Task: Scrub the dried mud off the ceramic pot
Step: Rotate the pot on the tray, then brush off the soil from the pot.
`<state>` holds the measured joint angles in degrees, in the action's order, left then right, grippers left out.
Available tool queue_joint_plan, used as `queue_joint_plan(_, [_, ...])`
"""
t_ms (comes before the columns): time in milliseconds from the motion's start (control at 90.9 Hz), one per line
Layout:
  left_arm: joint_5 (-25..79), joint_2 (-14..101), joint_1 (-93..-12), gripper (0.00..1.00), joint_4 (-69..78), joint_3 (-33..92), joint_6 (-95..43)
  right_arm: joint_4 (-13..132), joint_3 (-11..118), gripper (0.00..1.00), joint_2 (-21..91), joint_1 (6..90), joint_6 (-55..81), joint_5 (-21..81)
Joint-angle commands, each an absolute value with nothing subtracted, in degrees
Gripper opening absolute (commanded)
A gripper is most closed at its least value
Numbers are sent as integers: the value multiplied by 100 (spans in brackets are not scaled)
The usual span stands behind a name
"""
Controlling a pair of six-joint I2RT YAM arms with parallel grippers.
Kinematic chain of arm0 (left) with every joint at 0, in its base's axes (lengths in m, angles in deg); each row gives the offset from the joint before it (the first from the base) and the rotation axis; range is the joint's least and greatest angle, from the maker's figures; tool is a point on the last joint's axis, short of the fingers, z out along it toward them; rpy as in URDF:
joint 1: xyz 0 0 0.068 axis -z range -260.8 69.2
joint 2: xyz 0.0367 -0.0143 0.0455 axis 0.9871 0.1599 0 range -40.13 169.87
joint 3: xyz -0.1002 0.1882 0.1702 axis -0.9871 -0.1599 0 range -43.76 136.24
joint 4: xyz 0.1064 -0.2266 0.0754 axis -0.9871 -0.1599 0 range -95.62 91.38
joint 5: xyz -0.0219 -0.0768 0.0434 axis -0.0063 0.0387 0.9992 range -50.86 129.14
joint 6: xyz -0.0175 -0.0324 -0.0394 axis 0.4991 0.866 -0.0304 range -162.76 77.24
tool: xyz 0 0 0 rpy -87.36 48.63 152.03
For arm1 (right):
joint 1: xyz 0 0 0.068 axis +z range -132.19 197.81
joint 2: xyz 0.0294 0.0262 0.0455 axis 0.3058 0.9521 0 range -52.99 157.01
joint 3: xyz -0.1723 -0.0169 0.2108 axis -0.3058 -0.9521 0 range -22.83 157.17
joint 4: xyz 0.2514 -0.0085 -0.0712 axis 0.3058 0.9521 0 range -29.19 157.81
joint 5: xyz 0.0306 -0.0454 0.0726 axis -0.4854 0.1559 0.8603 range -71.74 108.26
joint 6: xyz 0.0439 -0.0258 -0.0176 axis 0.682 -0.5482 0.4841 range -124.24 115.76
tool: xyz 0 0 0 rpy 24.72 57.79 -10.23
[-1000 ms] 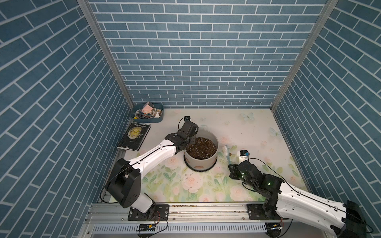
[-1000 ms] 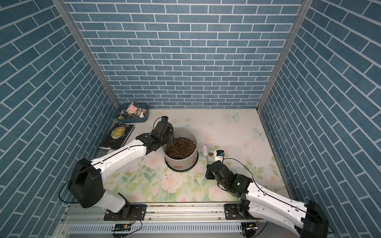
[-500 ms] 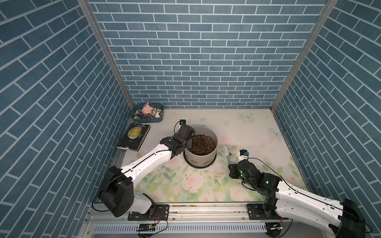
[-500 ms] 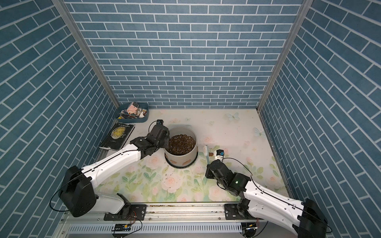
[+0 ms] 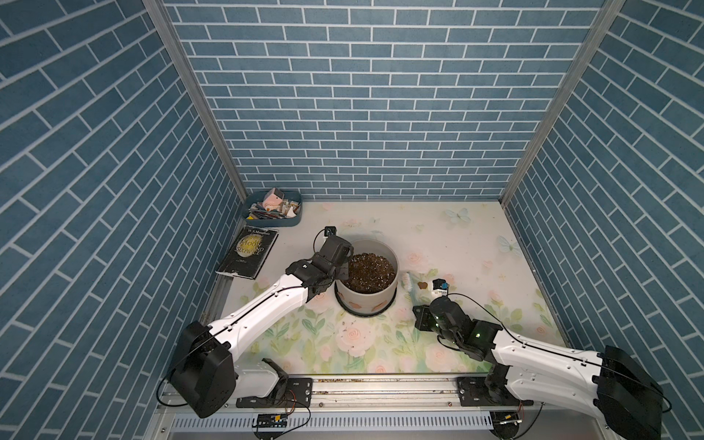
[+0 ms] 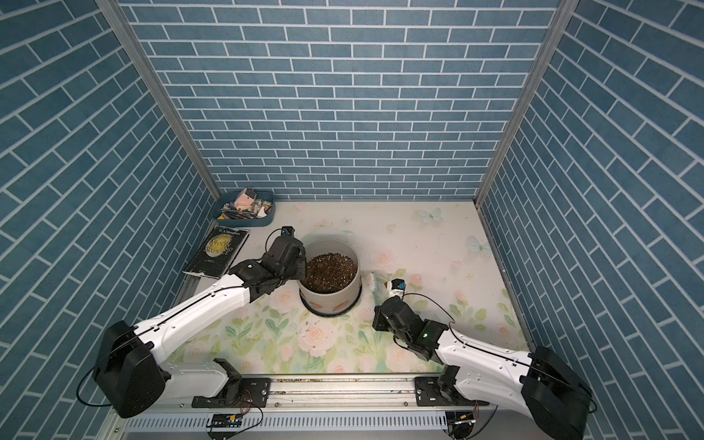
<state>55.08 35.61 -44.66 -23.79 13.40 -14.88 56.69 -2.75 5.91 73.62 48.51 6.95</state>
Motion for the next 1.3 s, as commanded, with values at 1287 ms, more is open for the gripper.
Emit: queue_joint_plan(1287, [5258, 3247, -4458, 0, -2088, 992, -1368, 6691, 88, 0, 379, 7583, 5066, 224])
